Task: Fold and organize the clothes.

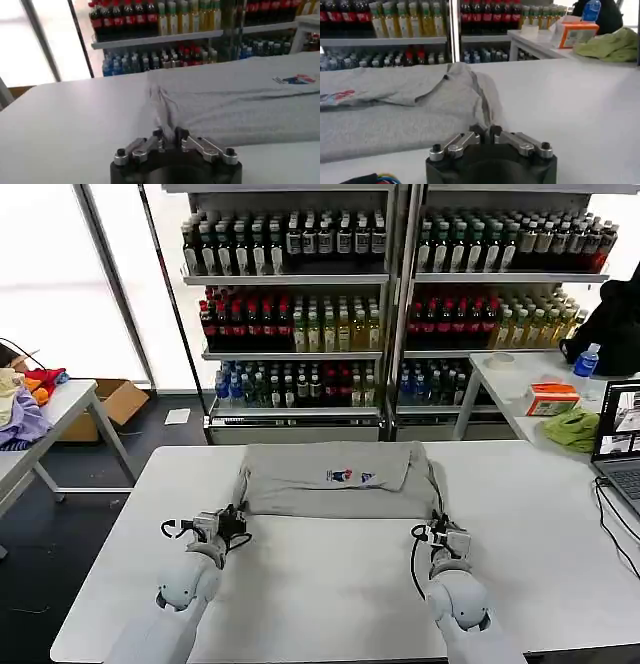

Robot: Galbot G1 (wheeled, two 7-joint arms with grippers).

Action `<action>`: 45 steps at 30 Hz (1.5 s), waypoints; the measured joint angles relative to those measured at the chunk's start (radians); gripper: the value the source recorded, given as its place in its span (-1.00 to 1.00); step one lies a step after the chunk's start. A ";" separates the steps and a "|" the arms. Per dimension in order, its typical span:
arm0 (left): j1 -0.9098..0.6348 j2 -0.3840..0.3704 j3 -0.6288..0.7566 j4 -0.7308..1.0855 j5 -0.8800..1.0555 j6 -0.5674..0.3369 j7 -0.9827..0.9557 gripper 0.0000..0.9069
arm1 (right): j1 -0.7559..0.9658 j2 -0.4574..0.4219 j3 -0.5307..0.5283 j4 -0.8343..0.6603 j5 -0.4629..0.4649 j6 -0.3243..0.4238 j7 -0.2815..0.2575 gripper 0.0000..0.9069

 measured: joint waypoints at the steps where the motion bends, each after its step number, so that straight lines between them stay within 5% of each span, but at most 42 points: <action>1: 0.005 0.001 -0.003 -0.006 0.002 0.000 -0.002 -0.98 | -0.006 -0.001 0.002 0.008 -0.001 0.000 0.000 -1.00; 26: 0.415 0.037 -0.109 -0.495 0.023 -0.024 -0.072 -0.98 | -0.333 -0.068 0.096 0.448 -0.007 0.008 0.047 -1.00; 41: 0.685 0.035 -0.106 -0.627 0.075 -0.057 -0.087 -0.98 | -0.606 -0.109 0.104 0.576 -0.048 0.061 0.084 -1.00; 42: 0.701 0.033 -0.104 -0.630 0.080 -0.060 -0.087 -0.89 | -0.620 -0.111 0.101 0.579 -0.054 0.065 0.085 -0.22; 43: 0.714 0.031 -0.103 -0.634 0.083 -0.063 -0.086 -0.33 | -0.632 -0.113 0.100 0.581 -0.059 0.069 0.087 0.82; 44: 0.726 0.030 -0.103 -0.637 0.085 -0.067 -0.087 1.00 | -0.644 -0.115 0.099 0.582 -0.064 0.072 0.090 1.00; 45: 0.740 0.028 -0.102 -0.642 0.086 -0.070 -0.087 1.00 | -0.655 -0.117 0.099 0.583 -0.068 0.074 0.093 1.00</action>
